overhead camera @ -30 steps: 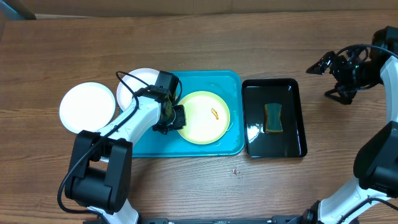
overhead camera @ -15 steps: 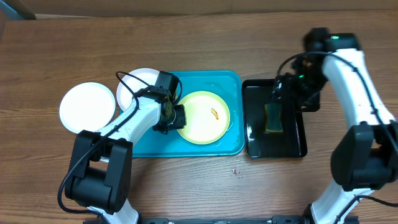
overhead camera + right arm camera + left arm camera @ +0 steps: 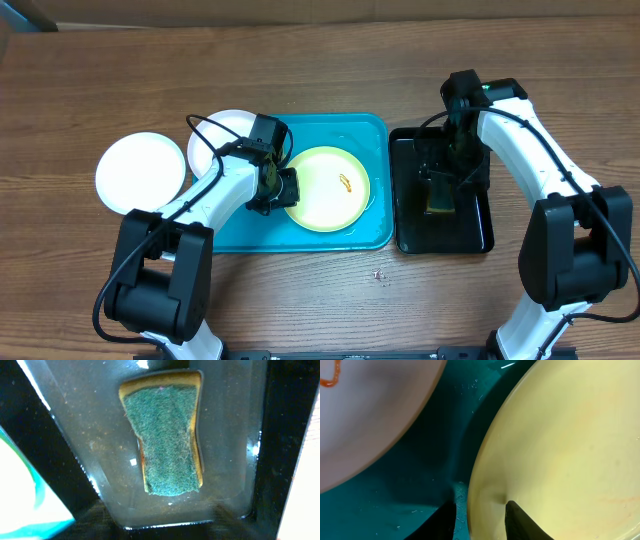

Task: Clean dirty plates on tray and stack at the side
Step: 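Reach the right gripper into the black tray and grasp the sponge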

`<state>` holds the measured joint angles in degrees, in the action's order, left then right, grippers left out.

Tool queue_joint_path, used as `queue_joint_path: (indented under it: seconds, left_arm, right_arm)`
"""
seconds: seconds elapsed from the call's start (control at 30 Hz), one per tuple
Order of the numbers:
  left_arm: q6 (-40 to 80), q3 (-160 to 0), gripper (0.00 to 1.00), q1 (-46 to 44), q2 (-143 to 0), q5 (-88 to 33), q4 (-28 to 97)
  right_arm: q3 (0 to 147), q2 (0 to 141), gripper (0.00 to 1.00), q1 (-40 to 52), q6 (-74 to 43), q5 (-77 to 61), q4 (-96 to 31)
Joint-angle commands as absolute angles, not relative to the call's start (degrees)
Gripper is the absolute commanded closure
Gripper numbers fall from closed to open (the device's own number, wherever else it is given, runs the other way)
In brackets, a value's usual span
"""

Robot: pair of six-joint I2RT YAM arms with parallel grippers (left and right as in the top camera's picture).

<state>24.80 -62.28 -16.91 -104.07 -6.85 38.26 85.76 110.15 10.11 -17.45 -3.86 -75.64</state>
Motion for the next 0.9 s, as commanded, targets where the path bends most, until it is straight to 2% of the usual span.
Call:
queue_joint_path:
  seconds: [0.0, 0.23, 0.27, 0.3, 0.37, 0.47, 0.53, 0.57, 0.73, 0.87]
  left_arm:
    - [23.07, -61.69, 0.65, -17.34, -104.9, -7.07, 38.22]
    - [23.07, -61.69, 0.65, -17.34, -104.9, -7.07, 38.2]
    - [23.07, -61.69, 0.64, -17.34, -104.9, -7.07, 38.2]
    - [23.07, -61.69, 0.64, -17.34, -104.9, -7.07, 38.22]
    - [23.07, -61.69, 0.64, -17.34, -104.9, -7.07, 38.2]
    - [23.07, -61.69, 0.64, -17.34, -104.9, -7.07, 38.17]
    - [23.07, -61.69, 0.64, -17.34, -104.9, -7.07, 38.13]
    - [23.07, -61.69, 0.64, -17.34, -104.9, -7.07, 38.09]
    - [23.05, -61.65, 0.62, -17.34, -104.9, -7.05, 38.09]
    - [22.68, -61.65, 0.62, -17.34, -104.9, -7.05, 38.09]
  right_arm:
    - [83.42, 109.43, 0.48, 10.5, -16.95, -2.57, -74.19]
    - [72.12, 109.47, 0.48, 11.79, -16.99, 2.9, -59.09]
    - [70.96, 109.47, 0.58, 11.79, -16.99, 2.42, -57.43]
    - [69.87, 109.47, 0.75, 11.86, -16.99, 1.83, -55.99]
    - [68.79, 109.47, 0.96, 11.9, -16.99, 0.91, -54.59]
    - [69.12, 109.38, 0.96, 11.88, -16.95, -2.15, -54.81]
    - [71.55, 109.38, 0.82, 11.81, -16.4, -5.39, -57.17]
    - [73.6, 109.38, 0.65, 11.77, -16.1, -6.35, -58.92]
    - [84.31, 109.38, 0.46, 11.77, -16.1, -5.56, -66.39]
    - [86.35, 109.4, 0.45, 11.79, -16.16, -1.1, -67.37]
